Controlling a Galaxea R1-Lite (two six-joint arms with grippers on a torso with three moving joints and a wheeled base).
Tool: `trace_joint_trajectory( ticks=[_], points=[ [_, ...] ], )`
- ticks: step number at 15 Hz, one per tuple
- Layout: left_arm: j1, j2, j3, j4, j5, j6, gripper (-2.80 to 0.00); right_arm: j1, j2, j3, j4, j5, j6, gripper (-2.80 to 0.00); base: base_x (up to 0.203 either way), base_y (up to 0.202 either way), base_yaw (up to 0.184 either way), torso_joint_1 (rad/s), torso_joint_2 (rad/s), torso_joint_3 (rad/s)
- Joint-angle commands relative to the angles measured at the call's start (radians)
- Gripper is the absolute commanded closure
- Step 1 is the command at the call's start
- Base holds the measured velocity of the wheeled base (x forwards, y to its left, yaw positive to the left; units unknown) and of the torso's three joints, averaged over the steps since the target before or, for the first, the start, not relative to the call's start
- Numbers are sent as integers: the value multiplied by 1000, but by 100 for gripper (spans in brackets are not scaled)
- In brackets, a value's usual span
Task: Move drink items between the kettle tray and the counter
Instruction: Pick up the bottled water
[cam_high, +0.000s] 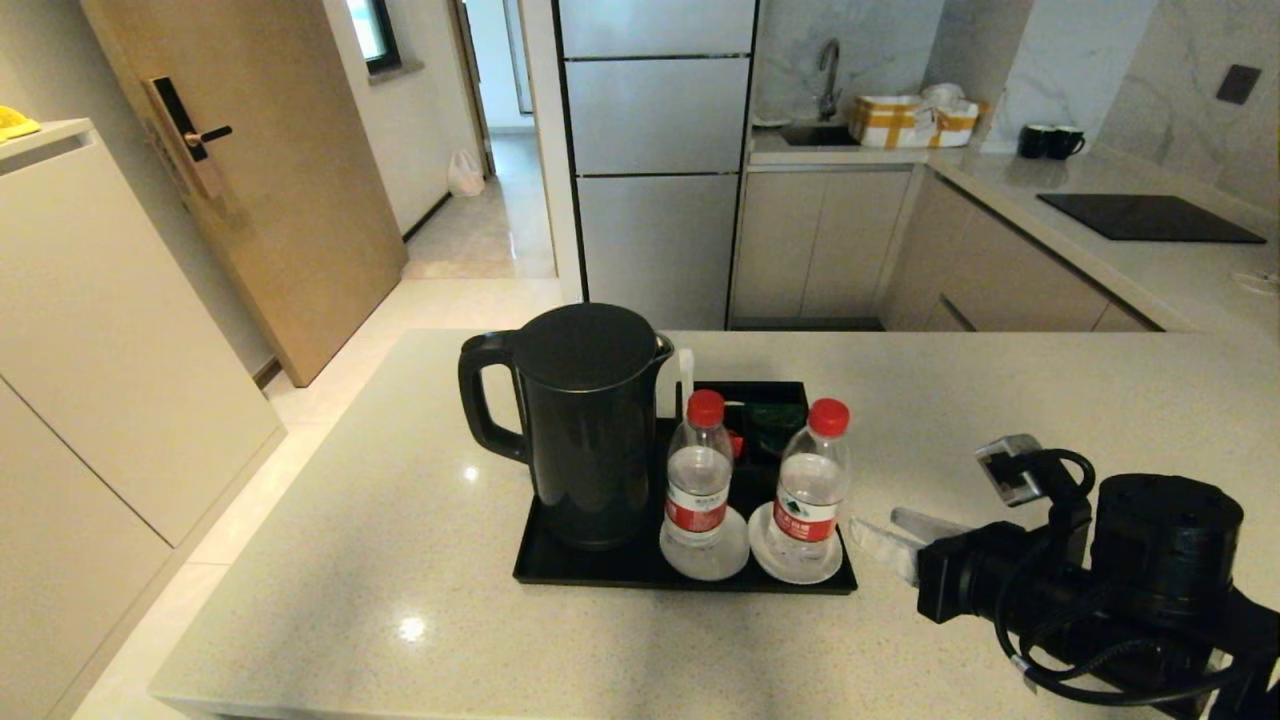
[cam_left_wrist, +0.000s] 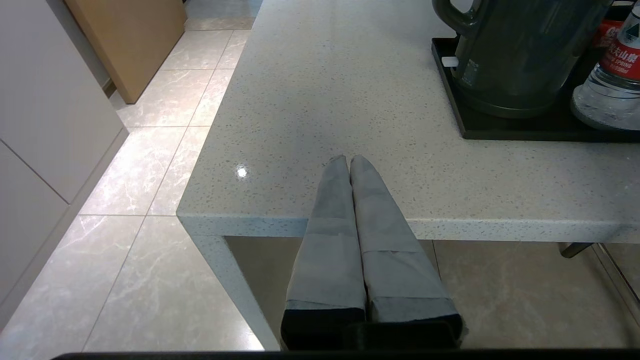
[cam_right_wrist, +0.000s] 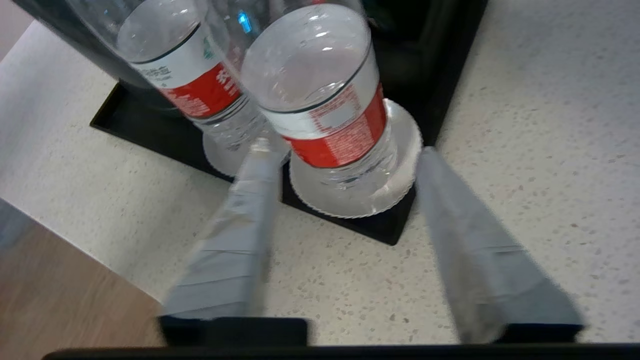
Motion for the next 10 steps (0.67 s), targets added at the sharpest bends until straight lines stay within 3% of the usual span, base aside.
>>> trace_joint_trajectory(
  ticks=[1, 6, 10],
  points=[
    [-1, 1, 2, 0, 0, 1, 0, 12, 0, 9, -9, 2, 1, -280, 0, 0, 0, 0, 0, 0],
    [-1, 1, 2, 0, 0, 1, 0, 45, 153, -8, -178, -7, -13, -280, 0, 0, 0, 0, 0, 0],
    [-1, 1, 2, 0, 0, 0, 0, 46, 247, -71, -246, -52, -85, -280, 0, 0, 0, 0, 0, 0]
  ],
)
